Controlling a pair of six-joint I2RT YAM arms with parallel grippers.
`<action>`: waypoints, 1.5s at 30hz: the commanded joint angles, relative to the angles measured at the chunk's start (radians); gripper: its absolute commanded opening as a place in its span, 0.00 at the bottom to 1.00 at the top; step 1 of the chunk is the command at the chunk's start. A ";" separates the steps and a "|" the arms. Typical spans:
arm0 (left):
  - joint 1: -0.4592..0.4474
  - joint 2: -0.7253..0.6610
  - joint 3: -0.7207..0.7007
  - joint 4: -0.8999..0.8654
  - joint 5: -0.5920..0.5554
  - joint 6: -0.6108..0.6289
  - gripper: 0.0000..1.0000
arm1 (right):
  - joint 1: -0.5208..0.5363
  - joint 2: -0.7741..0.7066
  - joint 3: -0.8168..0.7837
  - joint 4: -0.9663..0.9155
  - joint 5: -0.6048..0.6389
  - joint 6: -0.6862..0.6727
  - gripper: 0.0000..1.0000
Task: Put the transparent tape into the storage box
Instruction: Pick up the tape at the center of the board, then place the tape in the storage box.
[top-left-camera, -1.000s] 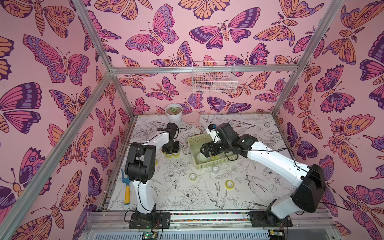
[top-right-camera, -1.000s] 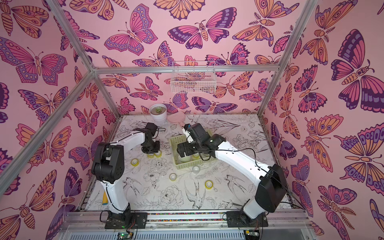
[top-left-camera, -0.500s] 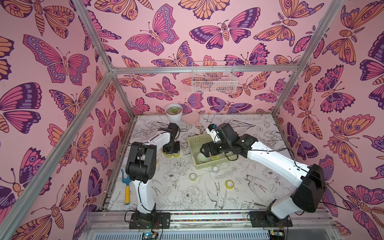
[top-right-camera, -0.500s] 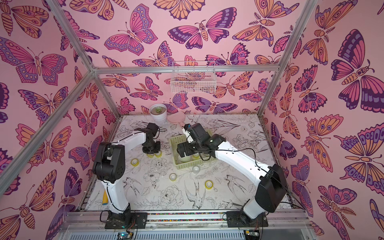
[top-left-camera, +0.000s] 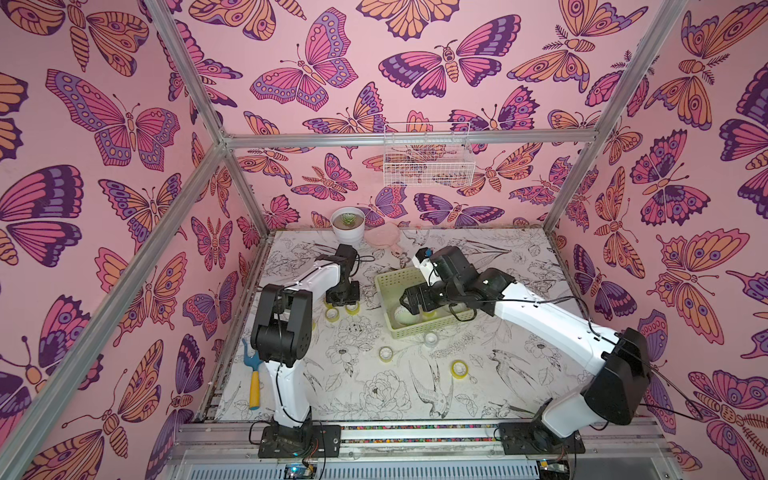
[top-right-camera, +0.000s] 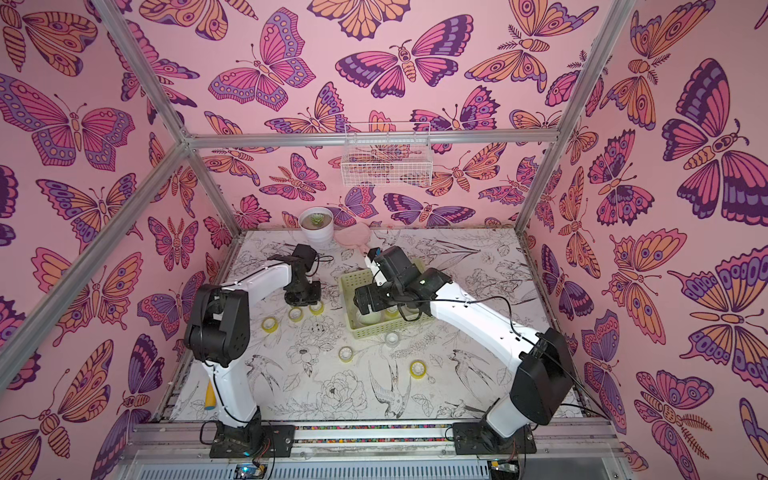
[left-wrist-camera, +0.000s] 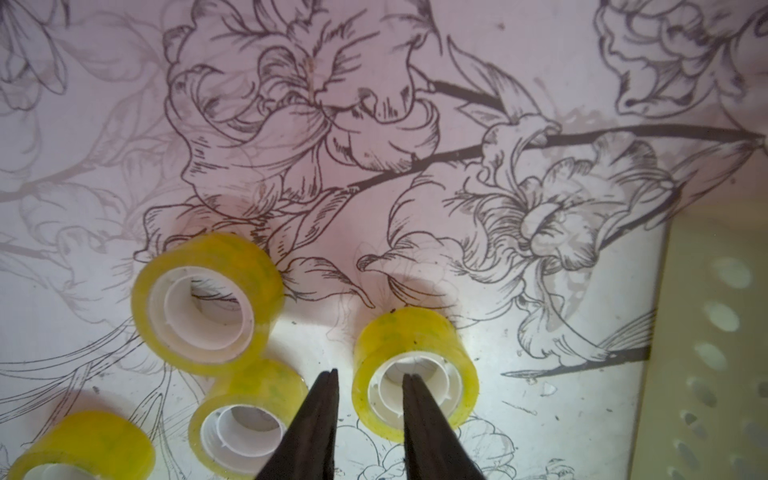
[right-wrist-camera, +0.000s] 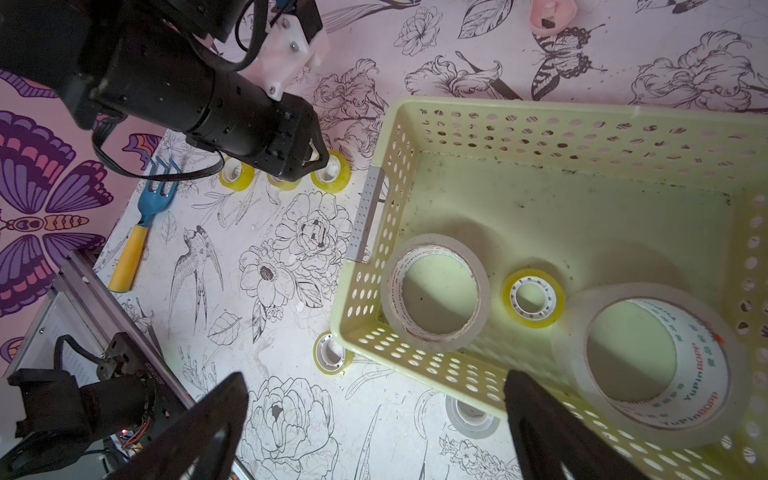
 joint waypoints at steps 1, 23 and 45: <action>-0.004 0.028 0.008 -0.030 -0.006 0.007 0.32 | 0.007 -0.009 -0.008 0.001 0.013 0.013 0.99; -0.019 -0.061 0.007 -0.058 -0.018 -0.002 0.09 | 0.007 -0.018 -0.011 -0.005 0.034 0.015 0.99; -0.277 -0.013 0.433 -0.220 -0.027 -0.001 0.10 | 0.006 -0.219 -0.161 0.011 0.232 0.036 0.99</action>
